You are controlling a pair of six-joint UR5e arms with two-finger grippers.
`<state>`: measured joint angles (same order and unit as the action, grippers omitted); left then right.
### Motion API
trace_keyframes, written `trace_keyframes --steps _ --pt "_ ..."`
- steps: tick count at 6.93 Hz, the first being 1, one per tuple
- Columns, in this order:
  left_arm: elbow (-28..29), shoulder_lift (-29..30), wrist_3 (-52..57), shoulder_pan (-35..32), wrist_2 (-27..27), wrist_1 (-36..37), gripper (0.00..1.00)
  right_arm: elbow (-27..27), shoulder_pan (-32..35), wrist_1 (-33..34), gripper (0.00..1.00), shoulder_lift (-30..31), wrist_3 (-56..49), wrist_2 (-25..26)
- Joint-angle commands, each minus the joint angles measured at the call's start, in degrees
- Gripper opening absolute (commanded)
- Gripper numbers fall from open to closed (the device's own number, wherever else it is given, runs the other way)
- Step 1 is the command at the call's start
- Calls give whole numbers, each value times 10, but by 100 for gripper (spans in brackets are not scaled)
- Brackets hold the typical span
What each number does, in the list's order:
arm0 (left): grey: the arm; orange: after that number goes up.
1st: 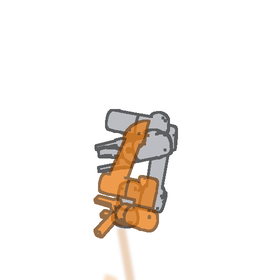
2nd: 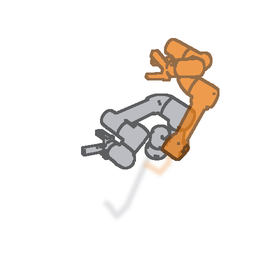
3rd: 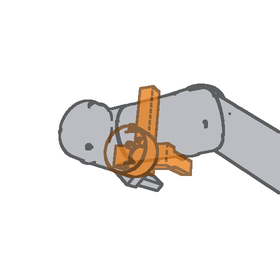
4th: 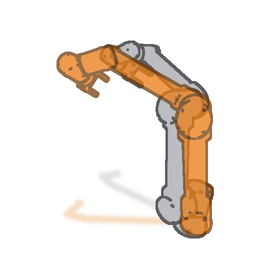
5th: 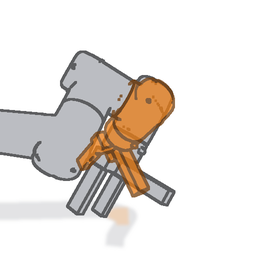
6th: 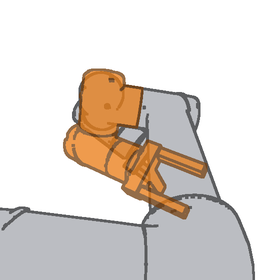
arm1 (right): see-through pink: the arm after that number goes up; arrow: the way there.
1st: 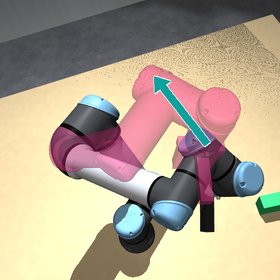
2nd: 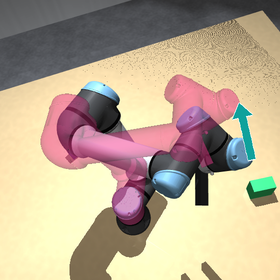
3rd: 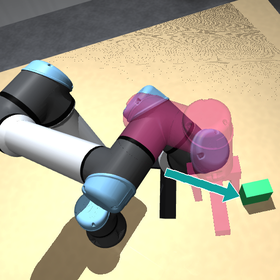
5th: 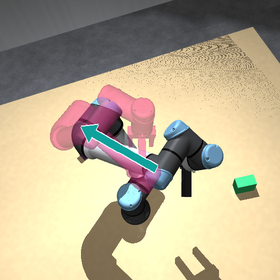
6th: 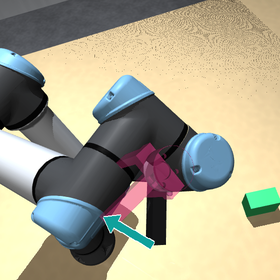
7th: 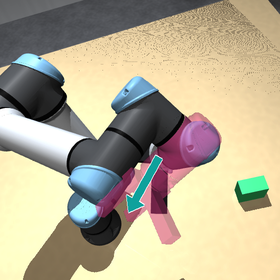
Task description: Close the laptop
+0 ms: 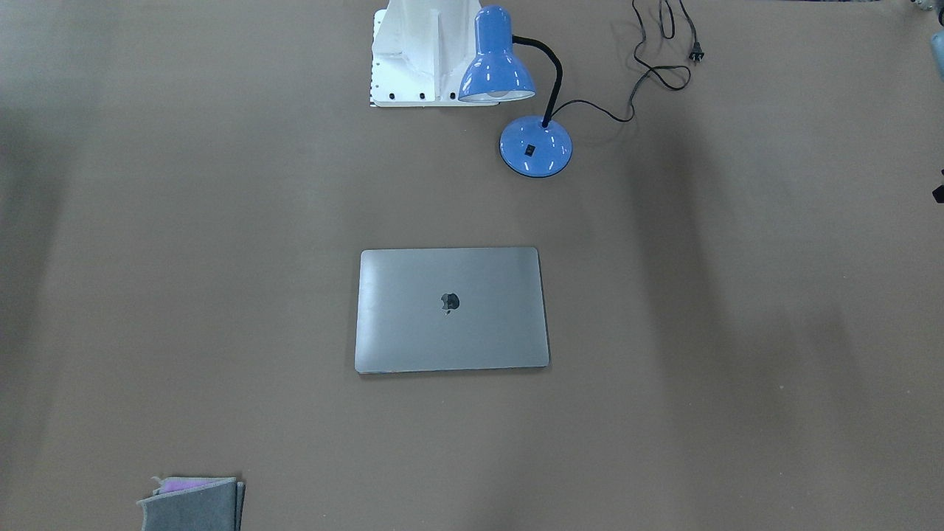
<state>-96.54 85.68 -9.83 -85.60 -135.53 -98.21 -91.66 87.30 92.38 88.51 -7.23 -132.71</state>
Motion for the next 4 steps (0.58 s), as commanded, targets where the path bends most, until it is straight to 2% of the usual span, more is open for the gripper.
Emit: trace_keyframes --steps 1,2,4 --pt "18 39 68 -23 -3 83 98 -4 0 0 100 -4 1 -17" --pt "39 41 69 -23 -3 77 98 -5 0 -3 100 -4 2 -42" --pt "41 43 68 -23 -3 79 98 -4 0 -5 100 -14 1 -46"
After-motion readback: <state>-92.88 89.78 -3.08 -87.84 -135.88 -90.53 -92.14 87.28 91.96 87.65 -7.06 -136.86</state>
